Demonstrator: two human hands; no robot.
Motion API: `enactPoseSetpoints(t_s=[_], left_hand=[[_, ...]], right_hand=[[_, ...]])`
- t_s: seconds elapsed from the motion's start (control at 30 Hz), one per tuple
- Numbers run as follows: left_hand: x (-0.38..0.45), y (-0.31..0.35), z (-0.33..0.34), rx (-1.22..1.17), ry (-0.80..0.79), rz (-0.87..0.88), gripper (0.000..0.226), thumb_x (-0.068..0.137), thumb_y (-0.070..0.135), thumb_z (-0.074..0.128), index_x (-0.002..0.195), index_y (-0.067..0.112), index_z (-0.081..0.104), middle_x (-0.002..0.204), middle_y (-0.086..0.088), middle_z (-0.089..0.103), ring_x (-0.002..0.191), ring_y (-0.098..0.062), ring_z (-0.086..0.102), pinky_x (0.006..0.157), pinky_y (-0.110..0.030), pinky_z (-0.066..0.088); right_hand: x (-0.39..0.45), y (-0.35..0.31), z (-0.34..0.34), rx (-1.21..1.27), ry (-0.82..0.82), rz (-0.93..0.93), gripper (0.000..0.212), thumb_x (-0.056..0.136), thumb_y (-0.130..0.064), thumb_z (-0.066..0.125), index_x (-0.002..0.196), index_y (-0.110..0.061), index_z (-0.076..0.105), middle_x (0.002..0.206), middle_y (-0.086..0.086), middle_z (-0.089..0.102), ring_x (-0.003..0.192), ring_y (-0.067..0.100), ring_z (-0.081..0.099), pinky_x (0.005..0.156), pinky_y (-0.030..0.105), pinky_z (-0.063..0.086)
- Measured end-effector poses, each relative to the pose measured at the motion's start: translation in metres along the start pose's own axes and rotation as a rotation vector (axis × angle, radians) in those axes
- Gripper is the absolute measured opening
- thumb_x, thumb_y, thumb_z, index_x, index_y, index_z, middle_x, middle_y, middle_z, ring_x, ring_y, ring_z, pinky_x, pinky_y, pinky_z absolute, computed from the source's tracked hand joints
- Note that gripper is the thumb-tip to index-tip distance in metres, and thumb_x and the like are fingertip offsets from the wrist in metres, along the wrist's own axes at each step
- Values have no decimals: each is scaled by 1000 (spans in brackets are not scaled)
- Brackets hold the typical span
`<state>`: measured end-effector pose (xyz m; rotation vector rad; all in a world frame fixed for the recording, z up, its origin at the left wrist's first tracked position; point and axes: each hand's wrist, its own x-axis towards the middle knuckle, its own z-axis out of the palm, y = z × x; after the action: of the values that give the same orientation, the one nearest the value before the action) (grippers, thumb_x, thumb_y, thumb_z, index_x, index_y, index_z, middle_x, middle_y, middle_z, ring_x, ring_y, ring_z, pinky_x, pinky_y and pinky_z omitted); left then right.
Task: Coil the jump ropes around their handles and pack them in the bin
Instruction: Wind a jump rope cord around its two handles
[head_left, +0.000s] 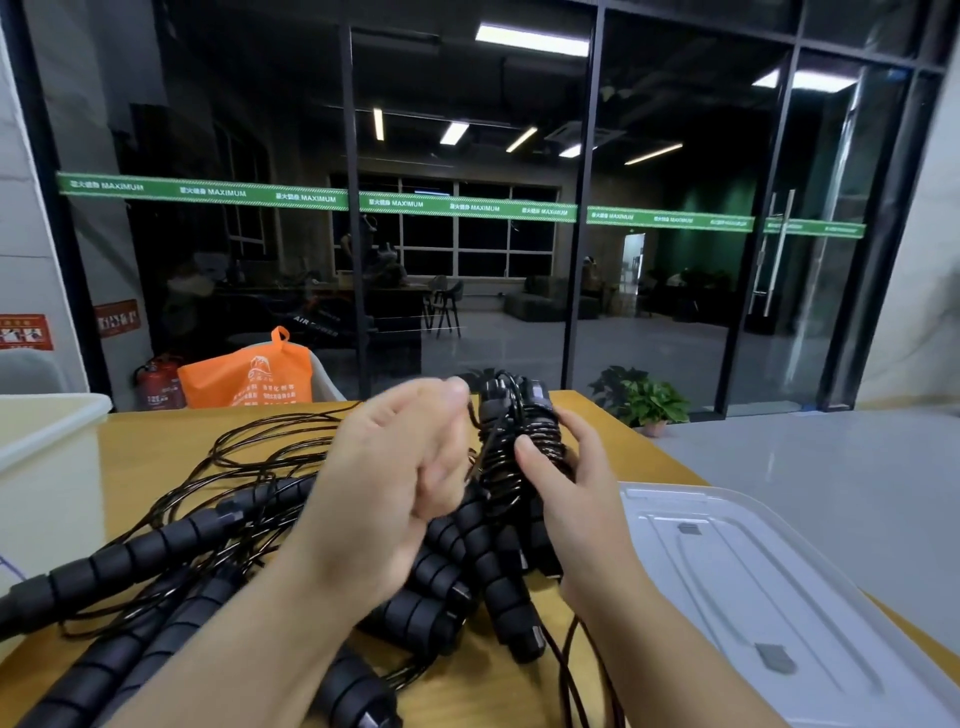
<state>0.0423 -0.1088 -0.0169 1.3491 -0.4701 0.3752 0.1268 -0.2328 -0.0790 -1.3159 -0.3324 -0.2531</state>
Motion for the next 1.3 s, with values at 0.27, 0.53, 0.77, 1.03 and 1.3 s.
enactPoseSetpoints(t_s=[0.27, 0.53, 0.77, 1.03, 1.3], left_hand=[[20, -21, -42, 447, 526, -271, 39, 91, 32, 60, 121, 11, 48, 116, -6, 49, 77, -15, 59, 60, -27, 50], [11, -26, -35, 1607, 82, 96, 93, 69, 81, -3, 140, 33, 31, 143, 16, 35, 142, -6, 9, 107, -37, -16], [6, -18, -28, 1265, 35, 137, 38, 89, 54, 22, 66, 24, 30, 58, 3, 45, 55, -12, 45, 52, -28, 29], [2, -25, -21, 1354, -56, 455, 34, 96, 43, 29, 63, 32, 26, 45, 10, 27, 38, -8, 35, 40, -17, 20], [18, -45, -62, 1583, 127, 459, 34, 89, 35, 40, 92, 23, 71, 90, 4, 63, 94, -21, 50, 83, -39, 30]], right_hand=[[-4, -4, 5, -21, 3, -39, 39, 90, -25, 66, 121, -44, 52, 109, -10, 67, 103, 10, 65, 93, 41, 54], [-14, -8, 9, -138, -107, -192, 47, 89, -25, 67, 128, -43, 50, 117, -15, 64, 110, 0, 59, 91, 24, 52], [-16, -10, 9, -172, -160, -243, 50, 90, -18, 65, 133, -36, 46, 114, -11, 64, 103, 3, 63, 83, 18, 52], [-14, -11, 10, -225, -109, -119, 56, 90, -27, 65, 138, -41, 38, 112, -19, 59, 104, -6, 57, 87, 18, 48], [-6, -12, 2, 142, -86, 288, 28, 87, -27, 68, 112, -14, 64, 98, 12, 74, 91, 32, 72, 85, 53, 56]])
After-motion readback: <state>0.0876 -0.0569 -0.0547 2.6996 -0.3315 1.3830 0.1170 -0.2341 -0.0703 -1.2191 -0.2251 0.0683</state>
